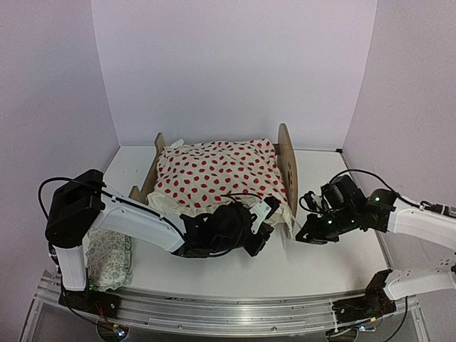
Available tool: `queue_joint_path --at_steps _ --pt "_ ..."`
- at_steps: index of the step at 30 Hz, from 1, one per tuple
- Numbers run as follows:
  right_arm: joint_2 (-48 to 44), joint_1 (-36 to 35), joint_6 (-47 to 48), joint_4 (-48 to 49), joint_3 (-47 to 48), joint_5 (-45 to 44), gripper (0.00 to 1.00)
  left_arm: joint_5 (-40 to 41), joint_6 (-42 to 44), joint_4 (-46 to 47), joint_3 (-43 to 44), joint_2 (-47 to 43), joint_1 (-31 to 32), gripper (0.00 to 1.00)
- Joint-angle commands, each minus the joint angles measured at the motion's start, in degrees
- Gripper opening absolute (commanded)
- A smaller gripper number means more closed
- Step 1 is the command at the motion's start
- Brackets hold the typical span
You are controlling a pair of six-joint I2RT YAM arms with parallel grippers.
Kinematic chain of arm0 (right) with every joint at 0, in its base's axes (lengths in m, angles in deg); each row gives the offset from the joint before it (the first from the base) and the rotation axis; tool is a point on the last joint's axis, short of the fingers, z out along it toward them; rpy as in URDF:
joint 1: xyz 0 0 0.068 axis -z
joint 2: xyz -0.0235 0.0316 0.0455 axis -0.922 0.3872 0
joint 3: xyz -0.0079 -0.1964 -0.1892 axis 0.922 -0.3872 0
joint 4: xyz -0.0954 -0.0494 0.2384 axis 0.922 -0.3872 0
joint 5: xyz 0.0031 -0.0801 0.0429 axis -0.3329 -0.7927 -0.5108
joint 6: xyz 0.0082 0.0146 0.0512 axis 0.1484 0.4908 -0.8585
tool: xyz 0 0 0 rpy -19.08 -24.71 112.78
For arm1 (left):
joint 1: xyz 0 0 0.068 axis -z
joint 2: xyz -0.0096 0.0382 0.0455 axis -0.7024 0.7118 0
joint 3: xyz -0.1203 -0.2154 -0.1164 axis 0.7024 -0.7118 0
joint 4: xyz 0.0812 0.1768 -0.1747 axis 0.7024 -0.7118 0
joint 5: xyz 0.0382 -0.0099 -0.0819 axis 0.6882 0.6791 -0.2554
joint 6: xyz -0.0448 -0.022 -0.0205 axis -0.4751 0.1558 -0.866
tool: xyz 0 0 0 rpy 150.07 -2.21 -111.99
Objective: Set up the pet bed
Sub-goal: Cross the right ropes of the mattress closest to the robot.
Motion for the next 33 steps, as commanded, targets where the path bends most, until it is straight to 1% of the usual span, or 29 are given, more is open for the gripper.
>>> queue_joint_path --at_steps 1,4,7,10,13,17,19,21,26,29,33 --pt "5.1 -0.3 -3.7 -13.2 4.3 10.2 0.0 1.5 0.6 2.5 3.2 -0.9 -0.2 0.0" --pt "8.2 -0.4 -4.6 -14.0 6.4 14.0 0.0 2.0 0.3 2.6 3.6 -0.6 -0.2 0.0" --pt "12.3 0.0 -3.5 -17.4 10.9 18.8 0.0 2.3 0.1 2.5 3.9 -0.2 -0.2 0.0" --pt "15.7 0.2 -1.1 -21.9 16.5 19.8 0.0 2.8 0.0 2.3 4.3 0.0 -0.1 0.0" --pt "15.7 0.2 0.5 -22.5 18.3 17.3 0.01 3.0 -0.5 2.0 4.3 0.0 -0.1 0.0" --pt "15.0 0.2 2.2 -22.4 17.6 13.9 0.17 2.9 -0.9 1.2 4.4 -0.2 0.1 0.0" --pt "14.2 0.2 2.8 -22.1 16.5 12.6 0.21 2.5 -1.1 0.2 4.6 -0.3 0.1 0.0" --pt "13.3 0.2 2.9 -20.4 15.0 11.5 0.23 1.7 -1.1 -0.6 4.7 -0.6 0.3 0.0" --pt "10.8 0.2 1.8 -11.9 9.8 10.3 0.23 -1.6 -2.5 -2.4 3.9 -0.9 0.7 0.0" --pt "9.6 0.2 0.9 -9.8 8.3 6.4 0.23 -4.0 -3.1 -2.5 2.9 -1.0 1.1 0.0" --pt "6.6 0.2 -0.5 -5.4 5.5 -1.5 0.25 -7.9 -4.2 -1.0 1.5 0.2 1.8 0.0"
